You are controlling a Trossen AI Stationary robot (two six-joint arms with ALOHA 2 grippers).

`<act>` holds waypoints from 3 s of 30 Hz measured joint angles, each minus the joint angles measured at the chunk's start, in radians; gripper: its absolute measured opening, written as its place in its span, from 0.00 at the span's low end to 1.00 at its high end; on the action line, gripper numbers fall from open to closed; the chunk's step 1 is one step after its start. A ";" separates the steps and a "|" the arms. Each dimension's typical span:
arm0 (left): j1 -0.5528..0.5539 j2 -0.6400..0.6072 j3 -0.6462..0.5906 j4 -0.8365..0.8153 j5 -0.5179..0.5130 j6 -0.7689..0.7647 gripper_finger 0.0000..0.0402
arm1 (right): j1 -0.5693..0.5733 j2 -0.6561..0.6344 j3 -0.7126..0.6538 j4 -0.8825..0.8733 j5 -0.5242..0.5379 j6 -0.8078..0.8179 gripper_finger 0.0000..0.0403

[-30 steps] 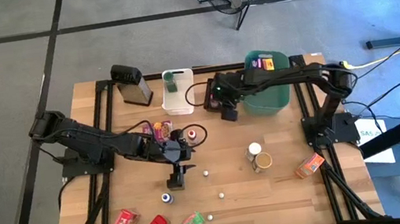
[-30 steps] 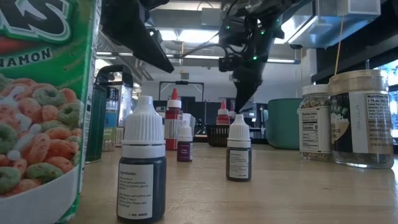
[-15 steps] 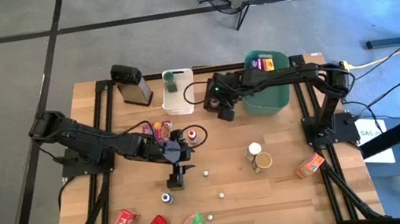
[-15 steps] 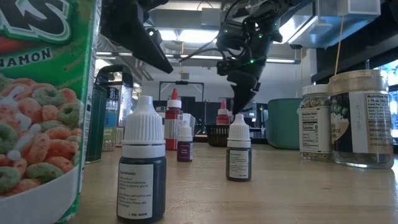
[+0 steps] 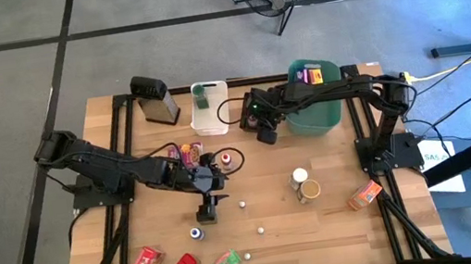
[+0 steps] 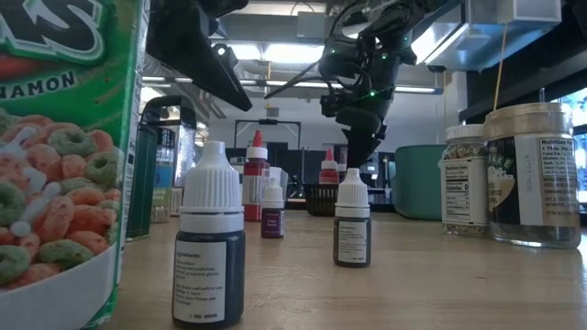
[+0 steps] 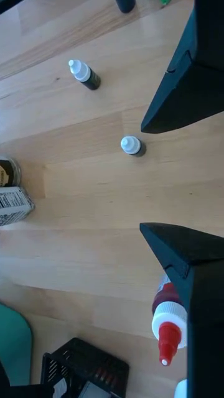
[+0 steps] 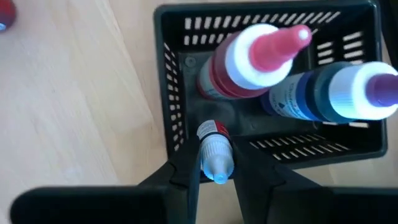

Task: Pick & Place Kitchen Items
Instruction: Put the small red food coloring bottle into the black bin

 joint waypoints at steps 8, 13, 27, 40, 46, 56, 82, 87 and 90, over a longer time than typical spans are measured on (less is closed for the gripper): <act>0.000 0.000 0.000 -0.006 0.000 0.000 0.60 | 0.000 0.042 0.000 0.004 -0.001 -0.006 0.19; 0.000 0.000 0.000 -0.006 0.001 0.000 0.61 | -0.001 0.055 0.000 0.028 0.016 -0.023 0.19; 0.000 0.000 0.000 -0.006 0.001 0.000 0.60 | -0.048 0.060 0.000 0.018 -0.106 -0.003 0.19; 0.000 0.000 0.000 -0.006 0.000 -0.001 0.60 | -0.053 0.095 0.000 0.032 -0.108 -0.010 0.19; 0.000 0.000 0.000 -0.006 -0.001 -0.001 0.61 | -0.054 0.103 0.000 0.030 -0.108 -0.016 0.19; 0.000 0.000 0.000 -0.006 -0.001 -0.001 0.61 | -0.055 0.139 0.003 0.037 -0.098 -0.023 0.19; 0.000 0.000 0.000 -0.007 0.000 0.000 0.60 | -0.054 0.145 0.016 0.020 -0.126 -0.031 0.40; 0.000 0.000 0.000 -0.007 0.001 0.000 0.61 | -0.055 0.145 0.016 0.018 -0.126 -0.047 0.42; 0.000 0.000 0.000 -0.008 0.001 0.000 0.61 | -0.054 0.143 0.017 0.008 -0.115 -0.050 0.42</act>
